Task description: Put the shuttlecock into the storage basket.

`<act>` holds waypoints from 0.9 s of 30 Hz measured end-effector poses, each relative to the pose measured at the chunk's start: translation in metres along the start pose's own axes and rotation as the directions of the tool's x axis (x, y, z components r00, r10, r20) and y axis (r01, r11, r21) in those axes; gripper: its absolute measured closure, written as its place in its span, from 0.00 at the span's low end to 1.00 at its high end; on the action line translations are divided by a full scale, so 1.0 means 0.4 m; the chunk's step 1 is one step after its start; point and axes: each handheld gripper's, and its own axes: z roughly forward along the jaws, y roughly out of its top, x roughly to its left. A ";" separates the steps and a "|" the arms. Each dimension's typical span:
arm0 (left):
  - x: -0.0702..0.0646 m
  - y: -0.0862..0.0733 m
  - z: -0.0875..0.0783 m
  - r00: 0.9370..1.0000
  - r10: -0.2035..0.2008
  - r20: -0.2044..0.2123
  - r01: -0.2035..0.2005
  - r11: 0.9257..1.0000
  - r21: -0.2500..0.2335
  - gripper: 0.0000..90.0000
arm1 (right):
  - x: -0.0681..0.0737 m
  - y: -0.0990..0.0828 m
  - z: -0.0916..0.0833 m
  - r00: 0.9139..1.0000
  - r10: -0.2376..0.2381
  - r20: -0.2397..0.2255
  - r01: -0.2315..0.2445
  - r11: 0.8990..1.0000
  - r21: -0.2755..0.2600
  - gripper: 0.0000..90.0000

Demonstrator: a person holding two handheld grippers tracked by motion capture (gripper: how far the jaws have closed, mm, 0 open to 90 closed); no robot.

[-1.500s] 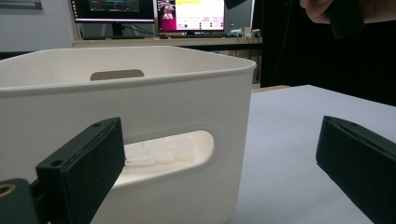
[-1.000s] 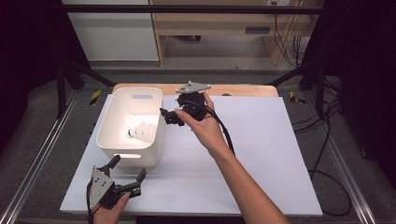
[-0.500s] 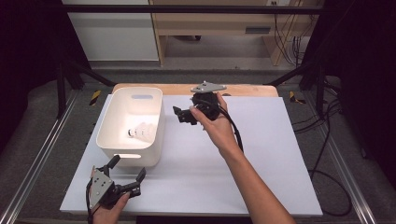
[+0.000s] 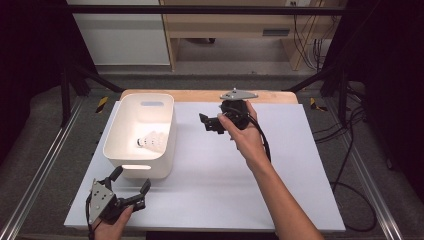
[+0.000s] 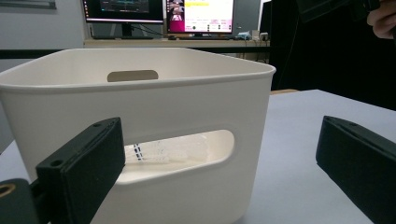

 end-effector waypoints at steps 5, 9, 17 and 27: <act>0.006 0.006 -0.012 1.000 0.000 -0.005 0.000 1.000 -0.006 0.02 | -0.018 -0.007 -0.016 1.000 0.008 0.005 -0.008 1.000 -0.004 0.07; 0.003 0.006 -0.011 1.000 0.018 -0.002 -0.018 1.000 -0.001 0.02 | -0.033 -0.011 -0.029 1.000 0.017 0.017 -0.017 1.000 -0.011 0.06; 0.021 0.006 -0.017 0.999 0.021 -0.032 -0.022 1.000 -0.005 0.02 | -0.061 -0.019 -0.062 0.999 0.037 0.033 -0.036 0.999 -0.022 0.06; 0.038 0.000 -0.016 0.999 0.006 -0.045 -0.006 1.000 0.002 0.02 | -0.095 -0.036 -0.103 0.997 0.054 0.050 -0.052 0.998 -0.038 0.05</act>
